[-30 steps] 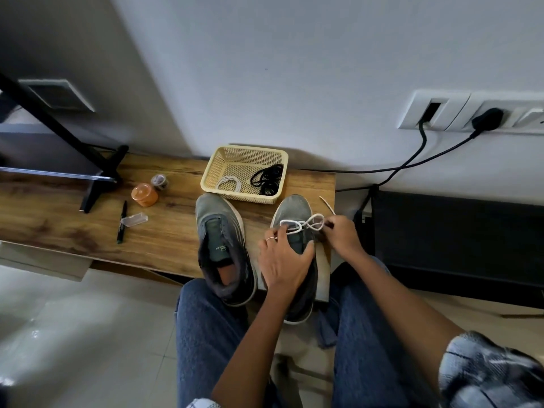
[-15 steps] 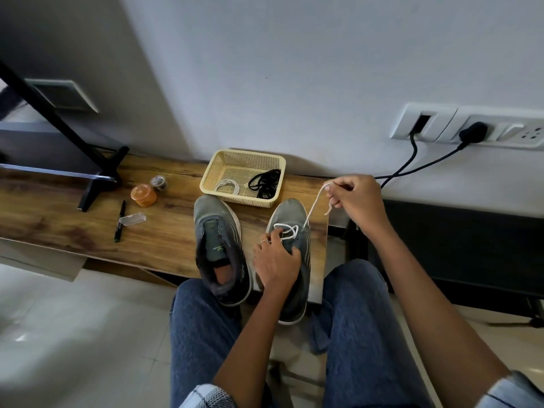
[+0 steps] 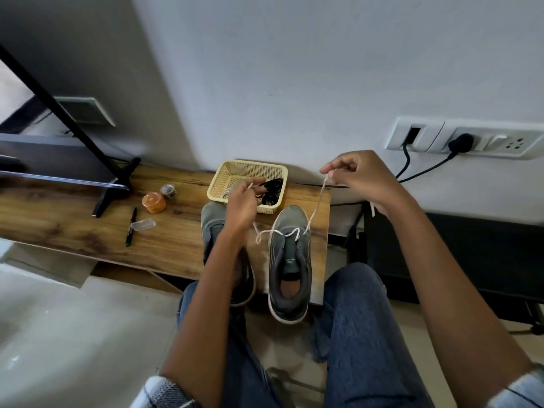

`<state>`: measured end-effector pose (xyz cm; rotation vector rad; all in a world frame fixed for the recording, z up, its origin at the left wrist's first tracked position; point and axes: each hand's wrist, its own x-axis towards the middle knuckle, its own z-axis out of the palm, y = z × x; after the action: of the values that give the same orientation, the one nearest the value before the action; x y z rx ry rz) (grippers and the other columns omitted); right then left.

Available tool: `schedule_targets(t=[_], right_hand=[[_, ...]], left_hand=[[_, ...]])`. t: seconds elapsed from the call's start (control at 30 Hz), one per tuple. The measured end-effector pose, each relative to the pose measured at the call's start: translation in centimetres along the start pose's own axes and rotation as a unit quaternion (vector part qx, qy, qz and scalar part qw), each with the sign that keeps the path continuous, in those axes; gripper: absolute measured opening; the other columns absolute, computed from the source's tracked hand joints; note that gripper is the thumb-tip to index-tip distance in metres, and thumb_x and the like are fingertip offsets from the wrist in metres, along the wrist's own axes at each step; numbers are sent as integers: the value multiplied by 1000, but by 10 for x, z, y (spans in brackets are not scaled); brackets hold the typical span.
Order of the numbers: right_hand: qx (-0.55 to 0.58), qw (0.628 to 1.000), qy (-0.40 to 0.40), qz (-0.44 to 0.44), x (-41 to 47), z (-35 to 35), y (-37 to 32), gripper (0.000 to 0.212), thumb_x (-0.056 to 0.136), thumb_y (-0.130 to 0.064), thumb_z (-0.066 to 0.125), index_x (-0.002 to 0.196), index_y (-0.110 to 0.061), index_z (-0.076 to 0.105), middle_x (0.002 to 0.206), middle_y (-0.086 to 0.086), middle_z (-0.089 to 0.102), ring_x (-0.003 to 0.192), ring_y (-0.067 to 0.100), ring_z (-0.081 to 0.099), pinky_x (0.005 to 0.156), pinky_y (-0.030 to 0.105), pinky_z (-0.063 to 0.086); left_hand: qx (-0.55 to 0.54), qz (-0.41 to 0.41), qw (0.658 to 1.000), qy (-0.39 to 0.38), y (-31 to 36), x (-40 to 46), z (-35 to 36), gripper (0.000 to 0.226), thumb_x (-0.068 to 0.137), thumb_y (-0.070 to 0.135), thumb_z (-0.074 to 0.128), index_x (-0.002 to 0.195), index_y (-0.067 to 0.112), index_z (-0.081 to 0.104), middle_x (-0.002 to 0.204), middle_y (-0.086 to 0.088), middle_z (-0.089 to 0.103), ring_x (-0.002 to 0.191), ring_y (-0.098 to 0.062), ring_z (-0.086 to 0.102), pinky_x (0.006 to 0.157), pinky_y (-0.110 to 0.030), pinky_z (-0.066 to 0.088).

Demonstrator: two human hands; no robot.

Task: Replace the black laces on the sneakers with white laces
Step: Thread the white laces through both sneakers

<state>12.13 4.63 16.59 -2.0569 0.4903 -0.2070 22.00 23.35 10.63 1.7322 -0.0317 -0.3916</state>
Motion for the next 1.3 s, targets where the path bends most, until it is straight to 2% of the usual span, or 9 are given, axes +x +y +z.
schedule_targets(t=[0.17, 0.27, 0.43, 0.57, 0.77, 0.93, 1.03, 1.17, 1.3], right_hand=[[80, 996, 33, -29, -11, -11, -23, 15, 89, -3, 58, 97, -7, 71, 75, 6, 67, 63, 11, 64, 59, 17, 53], [98, 992, 68, -52, -15, -18, -33, 15, 89, -3, 58, 96, -6, 71, 75, 8, 68, 63, 14, 66, 59, 19, 53], [101, 983, 109, -111, -17, -29, -60, 15, 88, -1, 58, 88, -9, 71, 72, 8, 68, 63, 16, 68, 60, 20, 51], [91, 973, 146, -153, -15, -33, -81, 16, 87, 0, 58, 88, -8, 71, 70, 6, 67, 63, 17, 69, 62, 20, 52], [105, 947, 207, -224, -19, -40, -104, 16, 88, -2, 55, 90, -9, 70, 71, 4, 67, 64, 15, 70, 62, 23, 54], [91, 953, 173, -232, -20, -40, -116, 11, 91, -3, 52, 95, -5, 62, 77, 7, 70, 69, 15, 71, 68, 27, 58], [108, 962, 129, -213, -17, -40, -119, 6, 90, -3, 57, 95, -5, 55, 82, 9, 72, 73, 16, 72, 70, 29, 59], [116, 970, 88, -195, -16, -42, -119, 11, 84, -4, 69, 91, 0, 62, 79, 14, 72, 72, 19, 72, 69, 32, 59], [95, 966, 114, -211, -13, -40, -122, 6, 79, -8, 74, 83, -5, 70, 74, 10, 71, 66, 14, 69, 62, 24, 55]], left_hand=[[-17, 112, 993, -46, 39, -6, -5, 38, 99, 1, 29, 120, 15, 58, 84, 4, 61, 62, -5, 44, 45, -7, 31], [-37, 165, 984, -58, 62, -8, -6, 34, 104, 9, 27, 124, 12, 55, 82, 3, 61, 62, -5, 45, 49, -7, 33], [-53, 242, 966, -67, 99, -19, -7, 33, 105, 11, 27, 115, 13, 59, 79, 2, 61, 63, -2, 49, 56, -8, 36], [-62, 261, 960, -80, 124, -28, -3, 32, 105, 16, 29, 110, 19, 60, 80, 7, 66, 70, -3, 56, 67, -19, 39], [-80, 273, 953, -108, 145, -35, 6, 30, 105, 15, 29, 106, 18, 59, 93, 6, 70, 83, -5, 63, 76, -19, 45], [-79, 270, 950, -134, 145, -37, 16, 31, 105, 14, 29, 112, 14, 60, 106, 1, 70, 97, -9, 66, 89, -26, 48], [-87, 271, 948, -144, 149, -37, 19, 31, 105, 12, 30, 113, 13, 60, 105, 1, 69, 96, -7, 67, 89, -25, 47], [-101, 278, 943, -155, 151, -36, 20, 31, 105, 11, 30, 116, 11, 59, 109, -1, 68, 96, -6, 67, 86, -20, 48], [-124, 291, 934, -165, 157, -37, 19, 31, 105, 13, 30, 118, 12, 58, 114, -2, 67, 105, -10, 65, 96, -25, 48]])
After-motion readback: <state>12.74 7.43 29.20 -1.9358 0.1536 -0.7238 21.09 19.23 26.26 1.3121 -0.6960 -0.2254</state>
